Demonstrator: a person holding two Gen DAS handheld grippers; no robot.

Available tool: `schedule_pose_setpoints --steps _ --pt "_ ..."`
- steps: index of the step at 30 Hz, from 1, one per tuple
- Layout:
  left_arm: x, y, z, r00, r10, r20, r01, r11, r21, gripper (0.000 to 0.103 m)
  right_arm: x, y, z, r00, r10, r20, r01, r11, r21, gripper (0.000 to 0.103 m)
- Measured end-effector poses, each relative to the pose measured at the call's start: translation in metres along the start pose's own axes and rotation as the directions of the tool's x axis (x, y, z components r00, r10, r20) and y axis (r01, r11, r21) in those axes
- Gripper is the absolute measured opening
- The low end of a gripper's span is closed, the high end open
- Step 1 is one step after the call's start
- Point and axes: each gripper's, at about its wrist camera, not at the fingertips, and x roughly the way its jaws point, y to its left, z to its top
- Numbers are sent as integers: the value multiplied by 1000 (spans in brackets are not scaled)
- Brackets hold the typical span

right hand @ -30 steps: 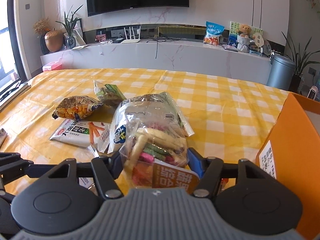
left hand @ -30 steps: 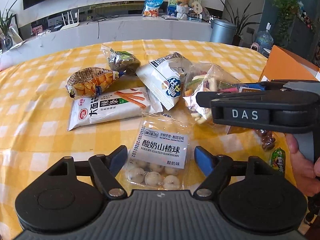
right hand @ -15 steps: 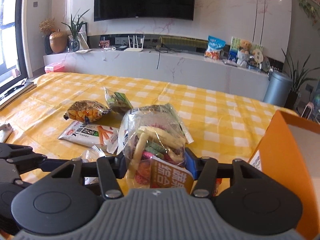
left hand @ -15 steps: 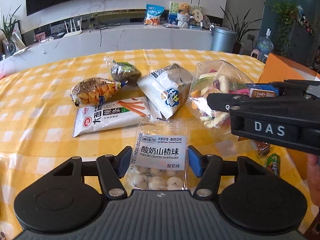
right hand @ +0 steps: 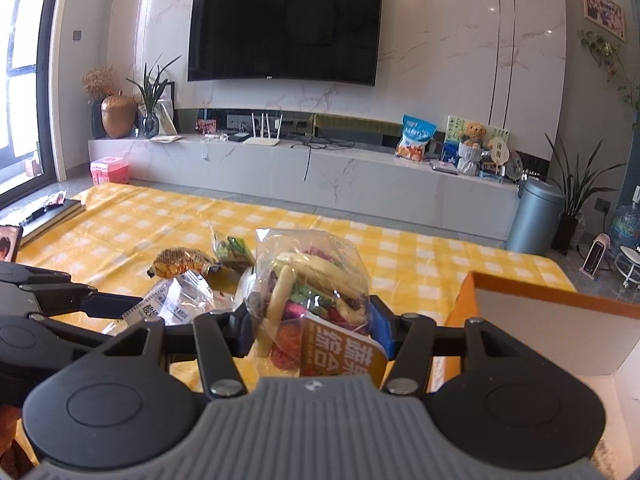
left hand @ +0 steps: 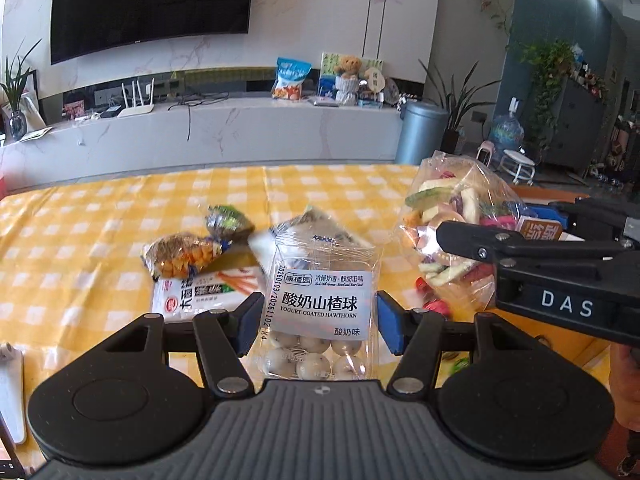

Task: Organize snacks
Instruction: 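Lift both packs and carry them over the orange box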

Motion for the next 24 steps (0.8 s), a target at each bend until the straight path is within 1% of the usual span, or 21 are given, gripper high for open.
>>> schedule_pose_setpoints --steps 5,8,13,16,20,24 --pt "-11 -12 15 999 -38 36 37 999 10 68 -29 -16 10 999 -19 39 19 1000 4 54" --pt "-15 -23 25 996 -72 49 71 997 21 68 -45 -29 15 998 -36 57 36 999 6 54" --pt "-13 -49 44 989 -140 52 136 988 78 68 -66 -60 18 996 -77 53 76 997 19 54" --pt "-6 -67 57 979 -200 27 196 974 110 68 -78 -81 18 993 -110 35 109 994 29 54" --pt "9 -93 74 959 -283 -29 284 946 159 68 -93 -110 22 989 -146 -4 146 988 39 54" --pt "26 -117 90 939 -333 -82 343 917 203 68 -103 -136 26 985 -160 -64 164 985 53 54"
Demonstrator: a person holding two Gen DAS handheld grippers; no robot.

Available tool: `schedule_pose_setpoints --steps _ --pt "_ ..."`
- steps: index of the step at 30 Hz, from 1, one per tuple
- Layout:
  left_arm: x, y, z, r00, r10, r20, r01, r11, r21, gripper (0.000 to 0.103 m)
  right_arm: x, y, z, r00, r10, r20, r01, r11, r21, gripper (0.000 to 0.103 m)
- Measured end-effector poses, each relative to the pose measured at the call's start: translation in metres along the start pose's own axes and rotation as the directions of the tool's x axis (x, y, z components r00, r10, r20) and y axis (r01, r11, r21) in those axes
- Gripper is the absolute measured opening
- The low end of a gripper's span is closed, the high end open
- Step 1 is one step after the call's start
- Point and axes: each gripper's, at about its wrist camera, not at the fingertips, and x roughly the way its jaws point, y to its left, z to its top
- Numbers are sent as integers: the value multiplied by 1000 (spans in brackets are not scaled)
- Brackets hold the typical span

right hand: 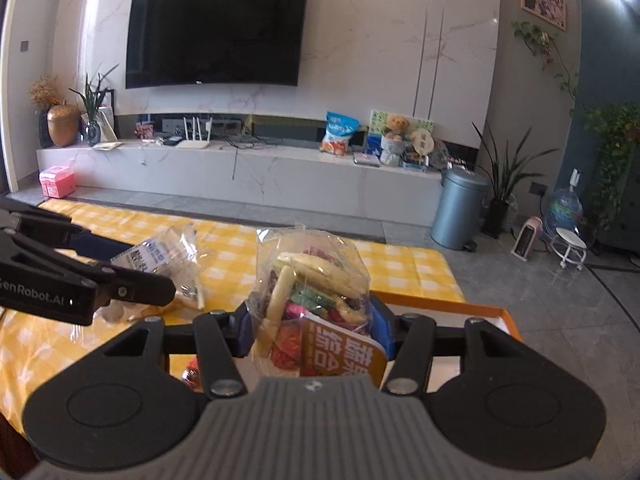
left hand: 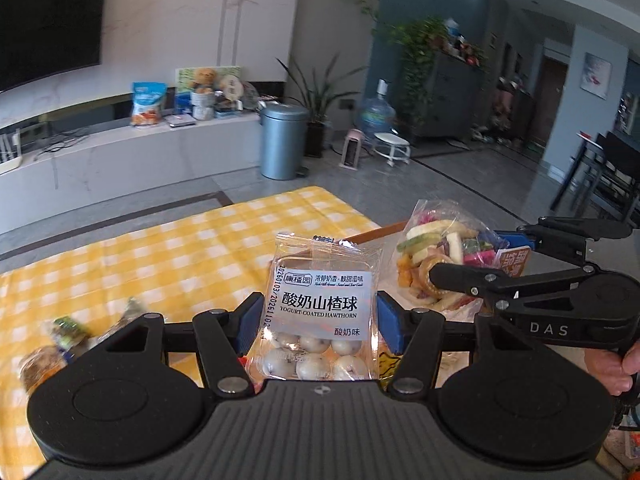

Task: Organize snacks
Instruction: 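Lift both packs and carry them over the orange box, then lower both packs into the box and open both grippers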

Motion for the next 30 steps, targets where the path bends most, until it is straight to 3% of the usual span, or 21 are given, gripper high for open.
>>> schedule_pose_setpoints --steps 8,12,18,21,30 --pt "59 -29 18 988 -56 -143 80 982 171 68 16 -51 1 990 -20 -140 26 999 48 55" --pt "92 -44 14 971 -68 -227 131 952 276 69 39 -74 -8 971 0 -239 24 995 98 55" --pt "134 -64 2 950 -7 -312 142 900 413 69 76 -100 -21 941 55 -335 20 976 216 55" --pt "154 -71 -1 945 56 -324 108 879 465 69 93 -108 -25 933 69 -354 25 967 255 55" --pt "189 -74 -29 907 224 -358 50 785 618 67 146 -102 -28 899 108 -425 -2 970 241 55"
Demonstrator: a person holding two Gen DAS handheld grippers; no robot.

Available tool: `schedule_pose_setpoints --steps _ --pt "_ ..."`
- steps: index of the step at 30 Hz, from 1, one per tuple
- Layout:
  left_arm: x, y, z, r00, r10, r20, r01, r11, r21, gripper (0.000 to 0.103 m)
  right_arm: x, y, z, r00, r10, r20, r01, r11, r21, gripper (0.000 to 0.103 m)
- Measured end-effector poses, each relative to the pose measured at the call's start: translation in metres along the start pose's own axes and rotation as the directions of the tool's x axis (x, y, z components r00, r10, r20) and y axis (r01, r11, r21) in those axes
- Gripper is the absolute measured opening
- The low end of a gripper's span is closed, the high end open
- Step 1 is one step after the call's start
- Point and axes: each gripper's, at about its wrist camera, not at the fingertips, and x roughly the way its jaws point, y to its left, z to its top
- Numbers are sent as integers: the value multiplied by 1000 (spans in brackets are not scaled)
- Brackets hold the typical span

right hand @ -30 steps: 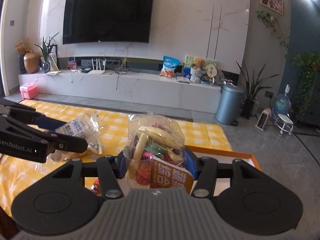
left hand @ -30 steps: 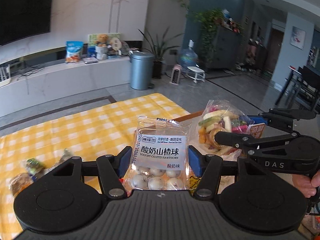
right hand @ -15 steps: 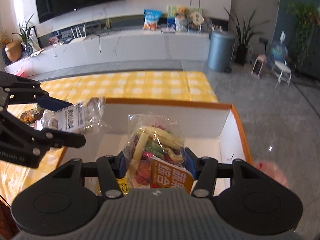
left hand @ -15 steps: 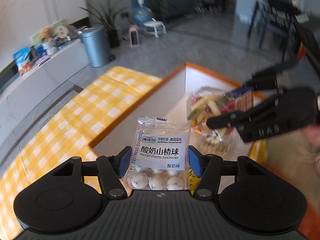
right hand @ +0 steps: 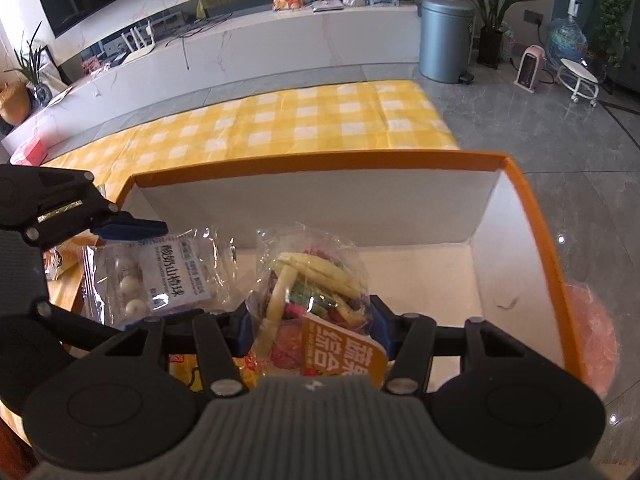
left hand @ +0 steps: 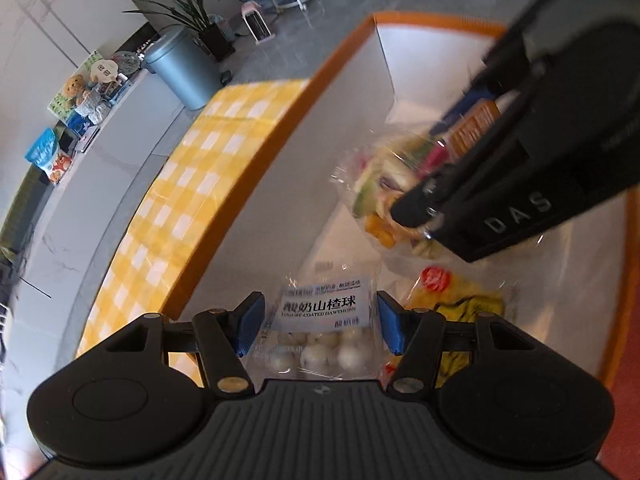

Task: Organize snacks
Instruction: 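Lower both packs into the box and open both grippers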

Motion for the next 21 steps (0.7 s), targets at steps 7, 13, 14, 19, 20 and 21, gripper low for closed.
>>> schedule_pose_setpoints --steps 7,13,14,19,20,21 --pt "11 4 -9 999 -13 -31 14 1000 24 63 28 11 13 999 22 -43 -22 1000 5 55" --pt "5 10 -14 999 -47 19 47 998 -35 81 39 21 18 997 10 -72 -12 1000 -27 55" --pt "3 11 -15 998 -60 27 61 997 -37 83 40 22 18 997 7 -76 -9 1000 -29 55" --pt "-6 10 -19 996 -60 60 63 997 -41 89 42 24 20 996 -7 -92 5 1000 -28 58" --pt "-8 10 -20 996 -60 65 63 997 -45 90 43 25 21 996 -15 -92 12 999 -31 58" --pt "-9 10 -21 996 -62 70 66 996 -53 90 44 25 21 996 -22 -91 19 999 -33 58"
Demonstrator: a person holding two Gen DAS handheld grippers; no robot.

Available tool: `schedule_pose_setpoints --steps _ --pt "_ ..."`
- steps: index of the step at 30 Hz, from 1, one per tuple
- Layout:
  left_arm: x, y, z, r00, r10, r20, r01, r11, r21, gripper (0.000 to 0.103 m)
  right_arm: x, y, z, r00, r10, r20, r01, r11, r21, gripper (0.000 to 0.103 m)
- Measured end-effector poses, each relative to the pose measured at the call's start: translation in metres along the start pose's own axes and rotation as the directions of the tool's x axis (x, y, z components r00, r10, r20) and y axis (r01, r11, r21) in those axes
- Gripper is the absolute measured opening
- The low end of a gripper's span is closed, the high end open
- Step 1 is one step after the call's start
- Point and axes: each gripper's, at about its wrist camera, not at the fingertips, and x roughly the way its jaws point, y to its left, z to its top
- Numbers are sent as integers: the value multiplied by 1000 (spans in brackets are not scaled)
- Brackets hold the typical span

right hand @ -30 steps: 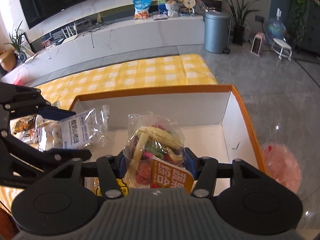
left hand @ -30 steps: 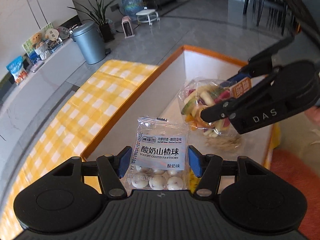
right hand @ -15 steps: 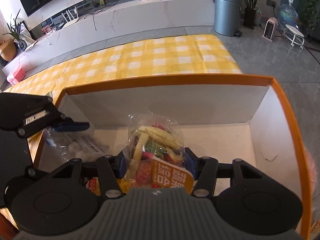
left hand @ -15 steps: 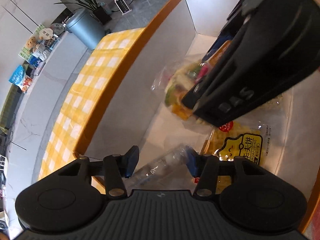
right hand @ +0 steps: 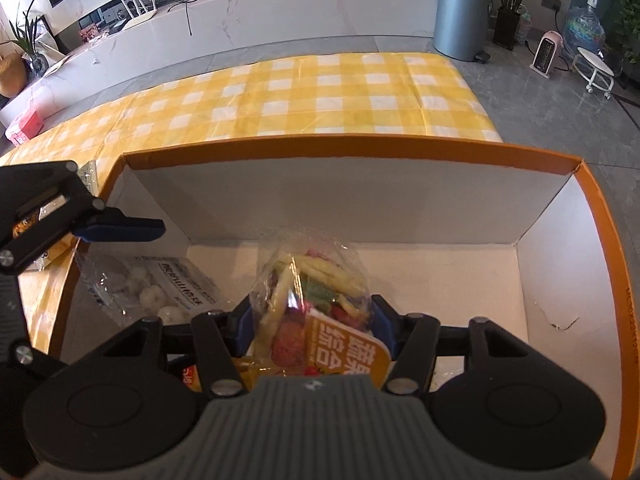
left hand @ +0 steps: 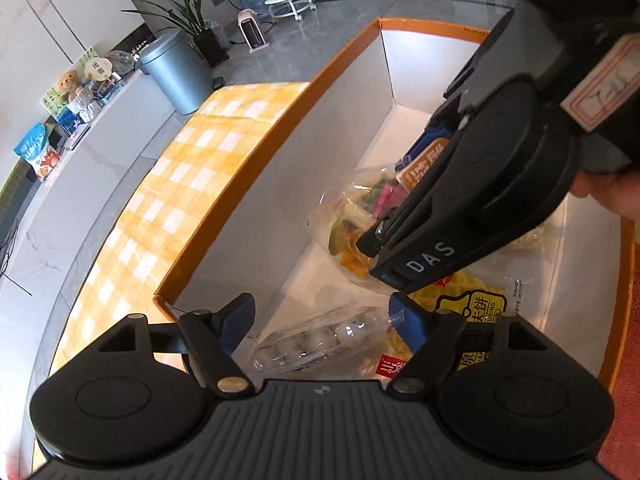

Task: Organize snacks
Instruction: 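Lower both packs into the box and open both grippers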

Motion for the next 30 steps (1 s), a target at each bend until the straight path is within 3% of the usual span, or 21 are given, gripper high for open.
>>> schedule_pose_setpoints --steps 4,11,13,21,25,30 --pt "-5 3 -2 1000 -25 17 26 999 -44 92 -1 1 -1 1000 -2 4 2 1000 4 60" --pt "-24 5 -7 998 -6 64 11 997 -81 92 -15 1 -3 999 -31 39 31 1000 -1 62" --pt "-30 7 -10 997 -3 78 10 995 -97 92 -19 1 -4 999 -25 49 25 1000 11 55" --pt "-48 7 -16 995 21 93 -10 993 -117 92 -17 16 -12 999 -8 46 8 1000 -1 51" --pt "-58 7 -22 994 37 107 -23 991 -132 92 -26 25 -12 997 -48 61 50 998 -32 56" --pt "-77 4 -31 989 44 138 -23 988 -150 92 -56 35 -20 984 -103 147 116 990 -83 59"
